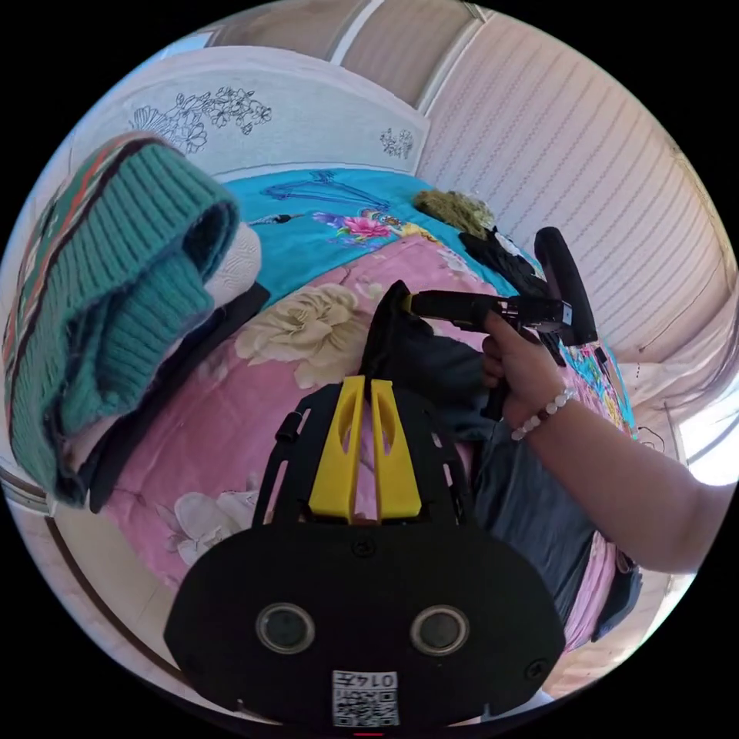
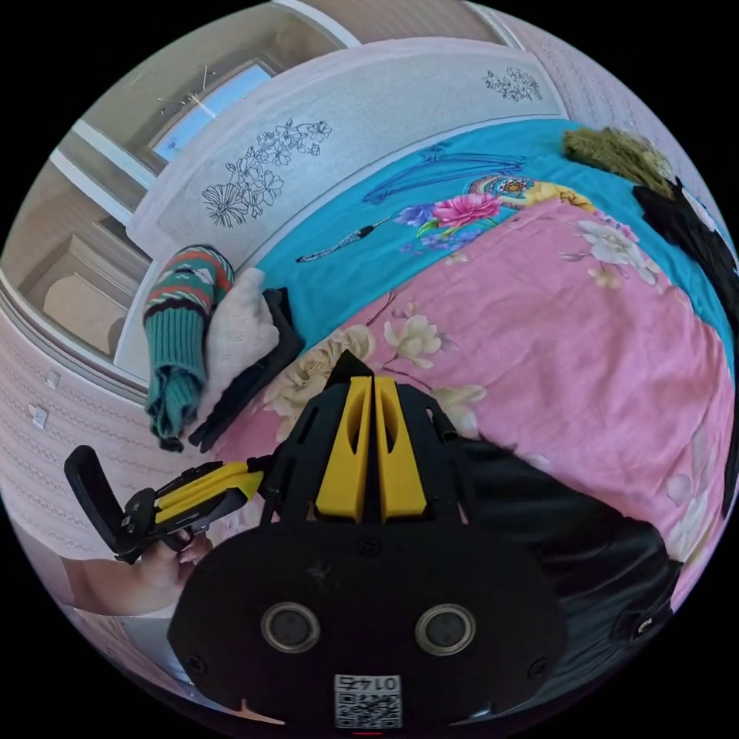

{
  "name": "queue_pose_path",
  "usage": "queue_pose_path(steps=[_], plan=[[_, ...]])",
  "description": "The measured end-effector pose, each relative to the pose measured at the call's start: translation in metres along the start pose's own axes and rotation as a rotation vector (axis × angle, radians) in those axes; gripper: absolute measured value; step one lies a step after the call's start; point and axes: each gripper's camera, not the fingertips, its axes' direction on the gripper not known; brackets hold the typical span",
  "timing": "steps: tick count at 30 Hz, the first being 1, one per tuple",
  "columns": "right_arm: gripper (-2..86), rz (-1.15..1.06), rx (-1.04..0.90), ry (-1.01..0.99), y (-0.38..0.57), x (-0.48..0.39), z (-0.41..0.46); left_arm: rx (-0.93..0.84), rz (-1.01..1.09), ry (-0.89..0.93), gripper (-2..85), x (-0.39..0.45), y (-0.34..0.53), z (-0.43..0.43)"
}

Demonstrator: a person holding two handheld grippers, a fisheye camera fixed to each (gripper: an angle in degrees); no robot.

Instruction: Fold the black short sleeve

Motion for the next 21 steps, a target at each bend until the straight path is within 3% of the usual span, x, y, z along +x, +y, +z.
queue_pose_path(steps=[10,15,21], plan=[[2.2,-0.077,-0.169,0.058,0.007,-0.026,0.044,-0.067,-0.081,0.018,3.9,-0.017,0.013,0.017],[7.6,-0.090,-0.073,-0.034,0.057,-0.011,-0.013,-0.106,-0.111,0.028,5.0,-0.019,0.043,-0.002],[8.0,0.100,0.199,-0.087,0.239,0.038,-0.133,-0.148,0.048,-0.056,4.7,0.028,0.078,-0.037]])
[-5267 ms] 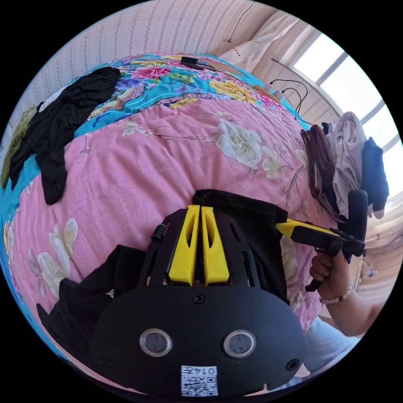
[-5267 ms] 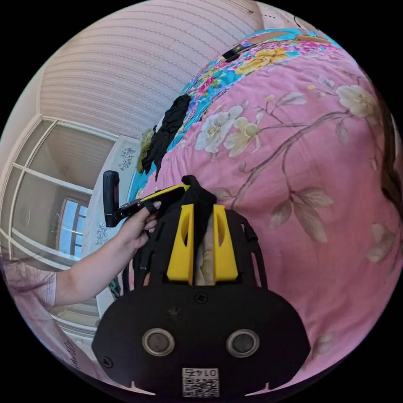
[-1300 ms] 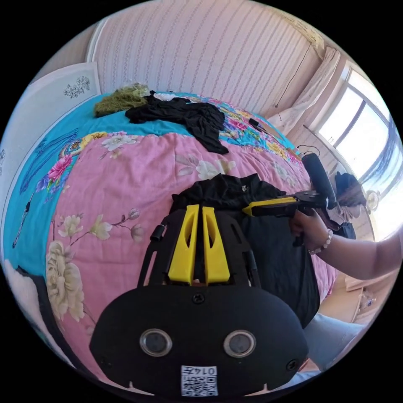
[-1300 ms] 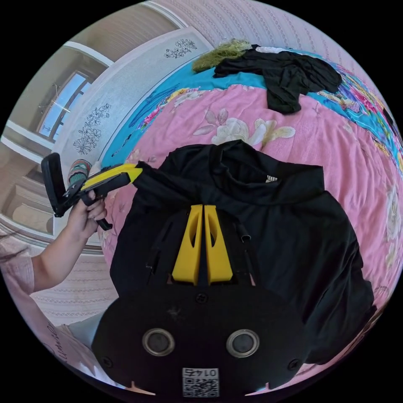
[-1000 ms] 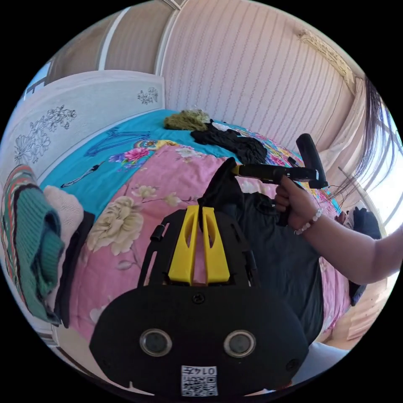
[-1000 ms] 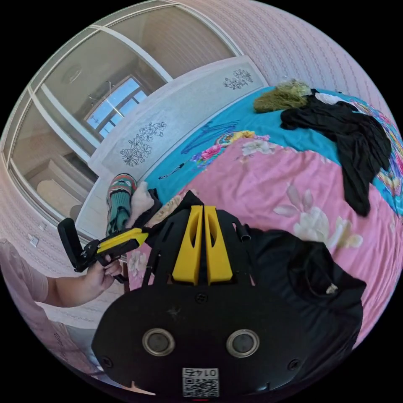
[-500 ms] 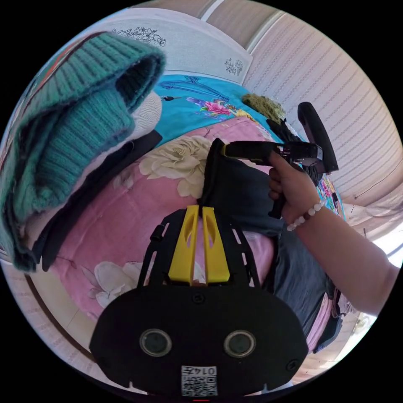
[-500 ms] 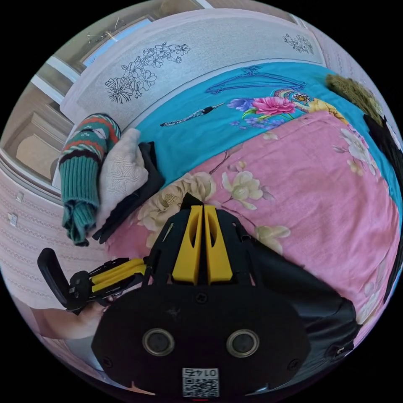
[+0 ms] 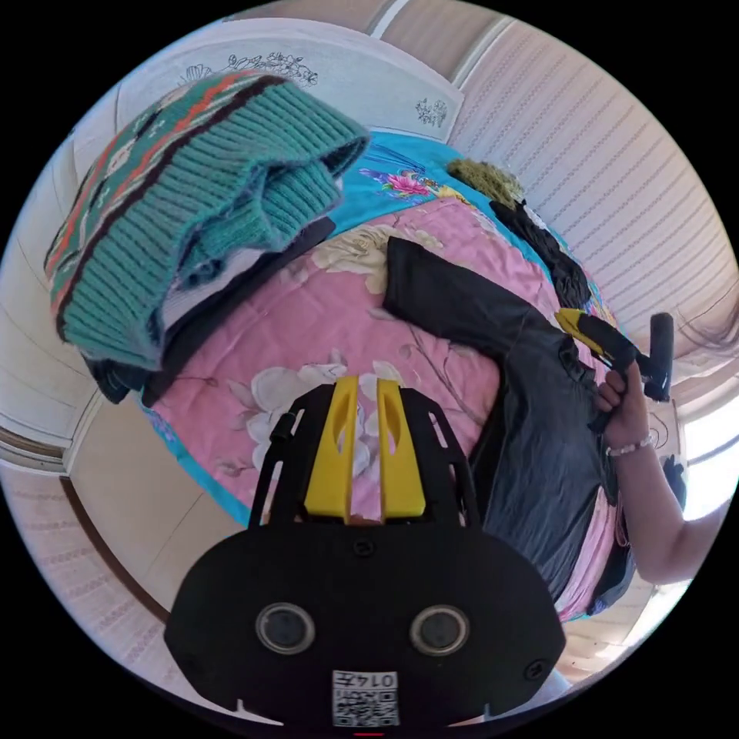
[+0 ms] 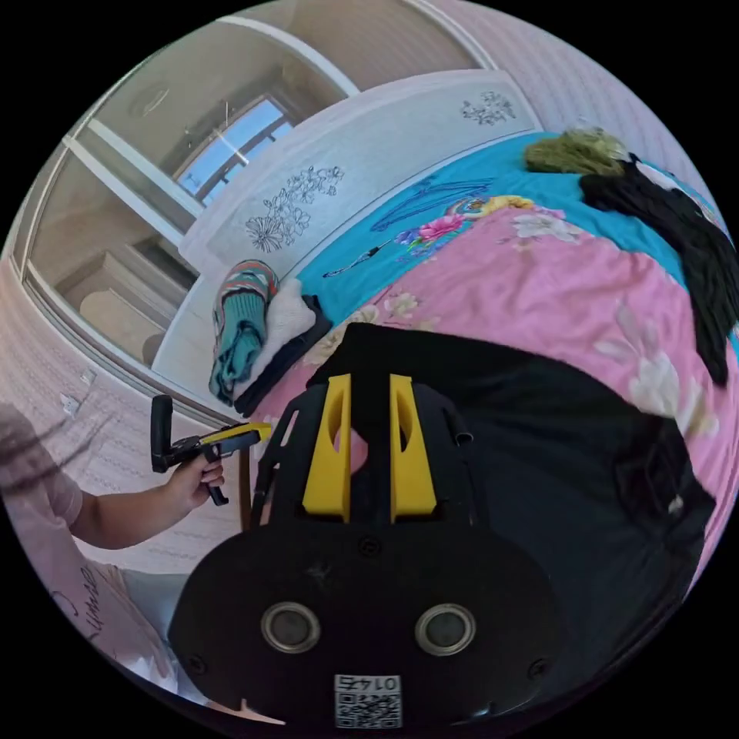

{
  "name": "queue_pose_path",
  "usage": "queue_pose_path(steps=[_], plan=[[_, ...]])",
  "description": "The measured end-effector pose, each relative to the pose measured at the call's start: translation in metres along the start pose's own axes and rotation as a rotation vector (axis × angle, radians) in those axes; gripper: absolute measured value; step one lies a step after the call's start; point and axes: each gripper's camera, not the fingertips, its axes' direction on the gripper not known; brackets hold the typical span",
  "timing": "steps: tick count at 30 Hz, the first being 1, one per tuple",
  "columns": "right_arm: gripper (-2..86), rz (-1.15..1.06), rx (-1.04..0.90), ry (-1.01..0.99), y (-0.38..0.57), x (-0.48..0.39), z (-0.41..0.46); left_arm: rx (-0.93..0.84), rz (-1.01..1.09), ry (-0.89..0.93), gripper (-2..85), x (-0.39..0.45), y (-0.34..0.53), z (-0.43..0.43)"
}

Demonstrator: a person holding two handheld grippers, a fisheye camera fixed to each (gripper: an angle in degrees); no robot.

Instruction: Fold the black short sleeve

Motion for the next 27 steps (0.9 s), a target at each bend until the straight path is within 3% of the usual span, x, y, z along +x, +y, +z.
queue_pose_path(steps=[4,8,10,12,14,19,22,27], plan=[[7.0,0.345,0.098,0.201,0.158,0.050,-0.108,-0.027,0.236,0.064,4.2,0.077,-0.001,-0.002],[6.9,0.715,0.226,0.424,0.308,0.081,-0.206,-0.018,0.587,0.222,4.1,0.213,-0.006,0.020],[6.9,0.838,0.297,0.456,0.360,0.087,-0.238,-0.043,0.686,0.349,4.1,0.278,-0.007,0.039],[6.9,0.928,0.370,0.466,0.401,0.092,-0.262,-0.164,0.788,0.606,4.7,0.369,-0.008,0.071],[7.0,0.998,0.471,0.450,0.442,0.098,-0.282,-0.209,0.870,0.690,5.2,0.440,-0.001,0.092],[7.3,1.023,0.563,0.391,0.486,0.119,-0.294,-0.284,1.097,0.576,5.2,0.626,0.039,0.139],[8.0,1.024,0.593,0.362,0.497,0.132,-0.295,-0.335,1.150,0.560,6.8,0.680,0.059,0.161],[6.9,1.049,0.694,0.343,0.515,0.151,-0.292,-0.324,1.267,0.244,6.8,0.735,0.097,0.217]])
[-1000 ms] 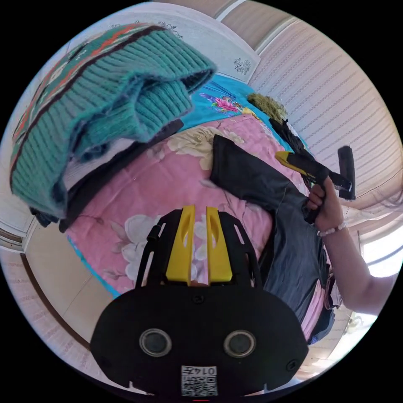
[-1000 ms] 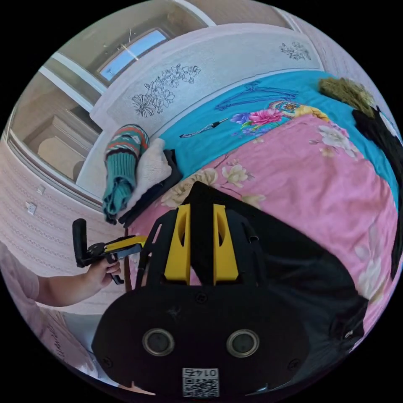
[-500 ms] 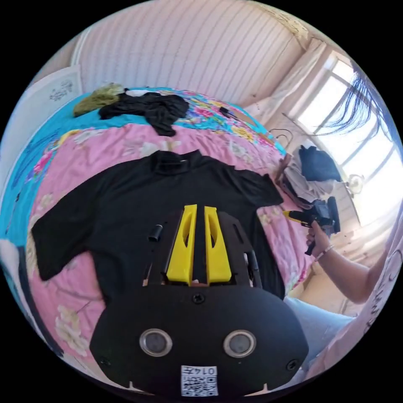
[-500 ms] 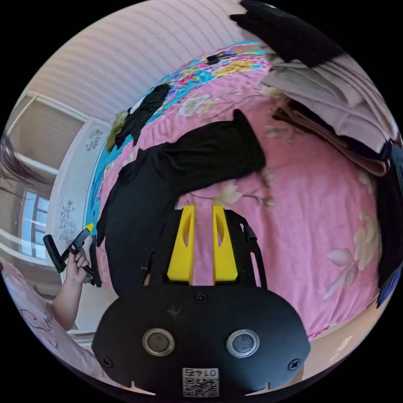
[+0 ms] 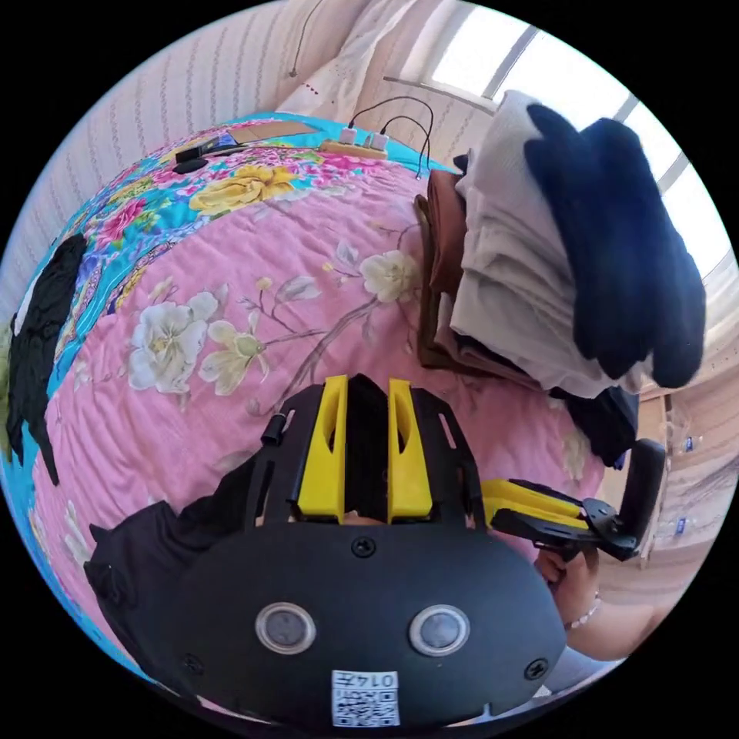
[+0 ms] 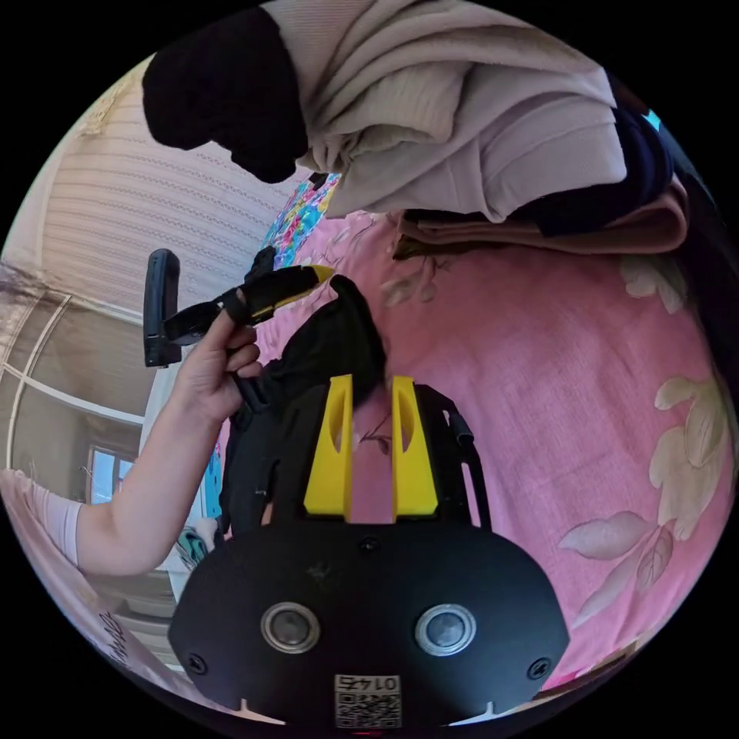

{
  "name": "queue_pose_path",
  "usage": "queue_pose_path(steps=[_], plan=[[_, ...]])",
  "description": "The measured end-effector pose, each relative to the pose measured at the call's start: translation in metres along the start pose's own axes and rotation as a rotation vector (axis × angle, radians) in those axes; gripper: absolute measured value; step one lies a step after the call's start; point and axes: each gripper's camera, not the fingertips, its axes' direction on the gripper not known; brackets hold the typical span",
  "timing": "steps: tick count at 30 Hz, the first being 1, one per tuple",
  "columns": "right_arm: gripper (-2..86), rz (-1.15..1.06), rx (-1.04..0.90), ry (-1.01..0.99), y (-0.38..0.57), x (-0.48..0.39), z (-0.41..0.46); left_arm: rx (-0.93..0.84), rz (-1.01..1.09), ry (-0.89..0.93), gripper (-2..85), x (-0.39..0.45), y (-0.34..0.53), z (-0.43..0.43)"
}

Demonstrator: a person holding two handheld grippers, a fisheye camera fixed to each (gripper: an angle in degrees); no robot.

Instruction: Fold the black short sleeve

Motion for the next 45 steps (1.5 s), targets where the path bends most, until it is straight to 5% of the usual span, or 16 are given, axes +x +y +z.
queue_pose_path(steps=[10,16,26,35,45], plan=[[0.1,-0.058,0.044,-0.288,0.015,0.000,-0.008,0.291,-0.123,0.133,-0.9,-0.077,0.103,-0.098],[-0.1,-0.285,-0.165,-0.470,0.055,-0.085,0.028,0.272,-0.353,0.033,-0.9,-0.125,0.233,-0.146],[0.0,-0.459,-0.523,-0.231,0.138,-0.156,0.115,0.198,-0.721,0.102,0.6,-0.172,0.395,-0.115],[0.4,-0.704,-0.836,-0.108,0.172,-0.213,0.156,0.183,-0.781,0.124,4.4,-0.190,0.468,-0.135],[0.6,-0.922,-0.874,-0.155,0.154,-0.326,0.219,0.409,-1.148,-0.113,4.9,-0.250,0.630,-0.221]])
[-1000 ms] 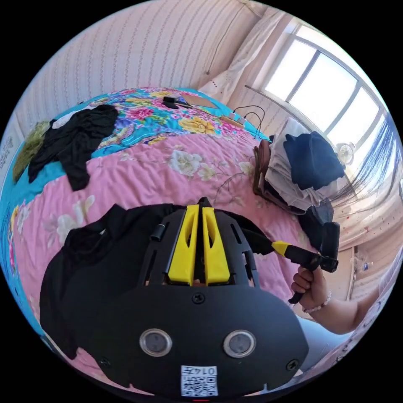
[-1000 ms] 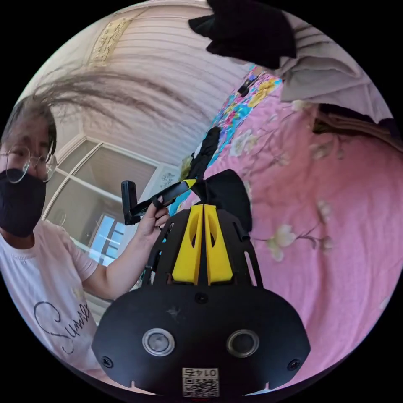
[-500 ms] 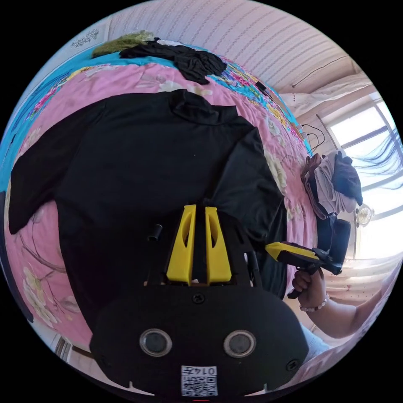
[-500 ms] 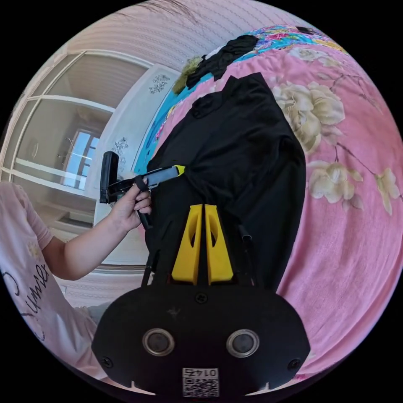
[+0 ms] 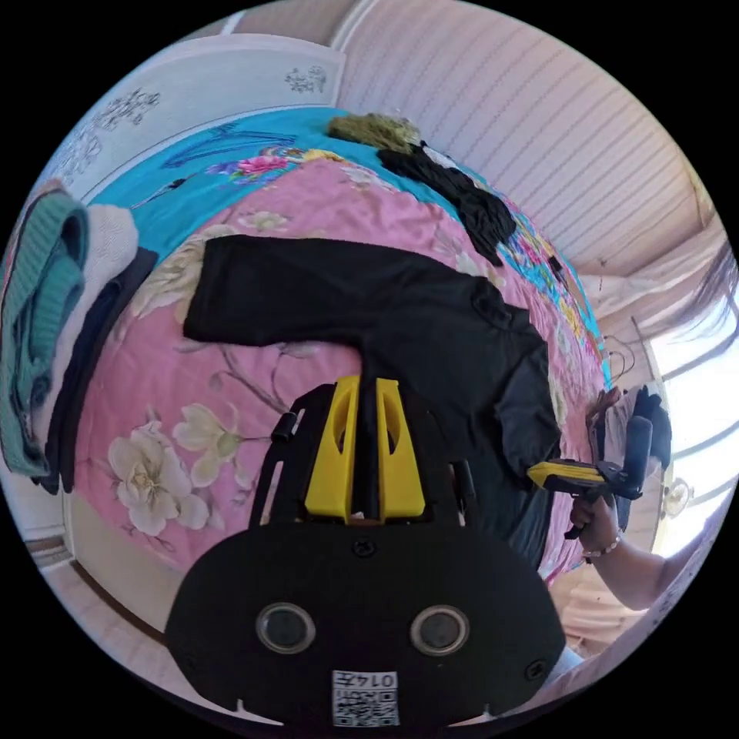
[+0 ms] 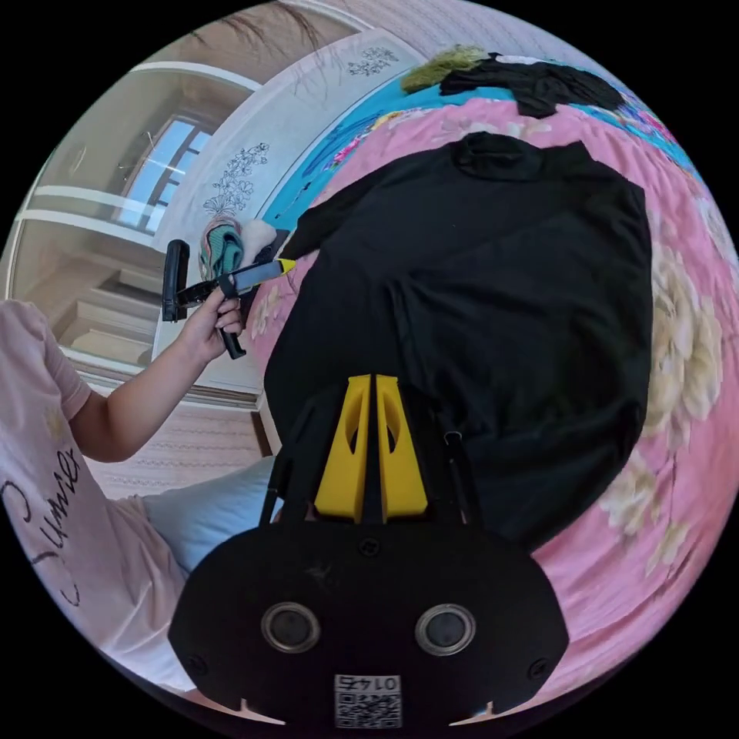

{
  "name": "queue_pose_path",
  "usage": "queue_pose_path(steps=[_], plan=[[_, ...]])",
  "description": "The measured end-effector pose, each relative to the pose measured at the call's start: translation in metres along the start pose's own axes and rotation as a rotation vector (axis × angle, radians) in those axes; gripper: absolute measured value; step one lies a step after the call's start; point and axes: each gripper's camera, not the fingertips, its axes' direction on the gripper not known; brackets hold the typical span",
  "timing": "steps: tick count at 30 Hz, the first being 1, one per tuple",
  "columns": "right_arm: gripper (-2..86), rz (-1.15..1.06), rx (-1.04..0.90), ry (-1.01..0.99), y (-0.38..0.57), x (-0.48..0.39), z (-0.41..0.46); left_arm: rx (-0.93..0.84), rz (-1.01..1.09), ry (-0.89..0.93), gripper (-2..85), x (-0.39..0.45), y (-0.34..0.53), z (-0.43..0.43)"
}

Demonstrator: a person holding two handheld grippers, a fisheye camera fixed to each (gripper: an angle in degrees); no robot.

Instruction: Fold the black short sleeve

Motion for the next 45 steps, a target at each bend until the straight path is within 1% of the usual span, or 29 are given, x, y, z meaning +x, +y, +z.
queue_pose_path(steps=[2,3,5,6,8,11,15,18,19,20,22,24,25,28,29,32,34,37,41,45], plan=[[0.7,-0.091,0.002,0.031,-0.063,-0.016,0.010,0.040,-0.069,-0.073,5.2,-0.029,-0.001,-0.011],[0.8,-0.112,0.013,0.030,-0.078,-0.021,0.012,0.073,-0.122,-0.103,5.6,-0.047,-0.002,-0.017],[1.3,-0.194,0.037,0.000,-0.142,-0.046,0.030,0.132,-0.196,-0.111,6.4,-0.073,-0.002,-0.022],[1.5,-0.215,0.036,-0.002,-0.158,-0.054,0.037,0.155,-0.236,-0.101,7.0,-0.086,-0.003,-0.021],[3.0,-0.321,0.012,0.025,-0.217,-0.088,0.070,0.154,-0.258,-0.083,7.7,-0.101,-0.006,-0.013],[6.1,-0.361,-0.048,0.008,-0.286,-0.125,0.114,0.103,-0.283,-0.095,7.9,-0.119,-0.010,0.004],[8.1,-0.355,-0.069,0.053,-0.345,-0.157,0.166,0.096,-0.239,-0.078,6.4,-0.133,-0.006,0.000],[10.6,-0.318,-0.140,0.086,-0.374,-0.170,0.217,0.116,-0.218,-0.074,5.5,-0.139,0.001,-0.003],[10.0,-0.290,-0.199,0.135,-0.381,-0.168,0.238,0.110,-0.209,-0.069,5.3,-0.140,0.002,-0.005],[7.7,-0.265,-0.188,0.198,-0.382,-0.163,0.246,0.107,-0.205,-0.066,5.2,-0.141,0.002,-0.006],[3.2,-0.251,-0.149,0.168,-0.382,-0.154,0.238,0.104,-0.195,-0.049,4.8,-0.145,0.003,-0.010],[1.8,-0.224,-0.134,0.105,-0.379,-0.143,0.224,0.107,-0.174,-0.022,2.7,-0.145,0.005,-0.019],[1.3,-0.215,-0.083,0.079,-0.371,-0.135,0.206,0.107,-0.115,-0.052,0.8,-0.138,0.005,-0.026],[0.7,-0.176,0.047,-0.042,-0.342,-0.108,0.147,0.151,0.028,-0.056,-0.5,-0.116,0.008,-0.045],[0.6,-0.137,0.118,-0.100,-0.324,-0.092,0.120,0.182,0.083,-0.011,-0.8,-0.104,0.011,-0.057],[0.4,-0.023,0.251,-0.231,-0.267,-0.047,0.058,0.218,0.187,0.100,-0.9,-0.070,0.019,-0.078],[0.3,0.042,0.292,-0.243,-0.230,-0.023,0.027,0.213,0.262,0.149,-1.0,-0.044,0.025,-0.083],[0.3,0.133,0.327,-0.197,-0.168,0.005,-0.013,0.180,0.426,0.184,-1.0,0.009,0.045,-0.074],[0.2,0.202,0.326,-0.081,-0.105,0.032,-0.041,0.095,0.458,0.250,-0.9,0.035,0.065,-0.053],[0.4,0.250,0.337,-0.056,-0.070,0.051,-0.053,0.018,0.489,0.251,-0.5,0.051,0.081,-0.038]])
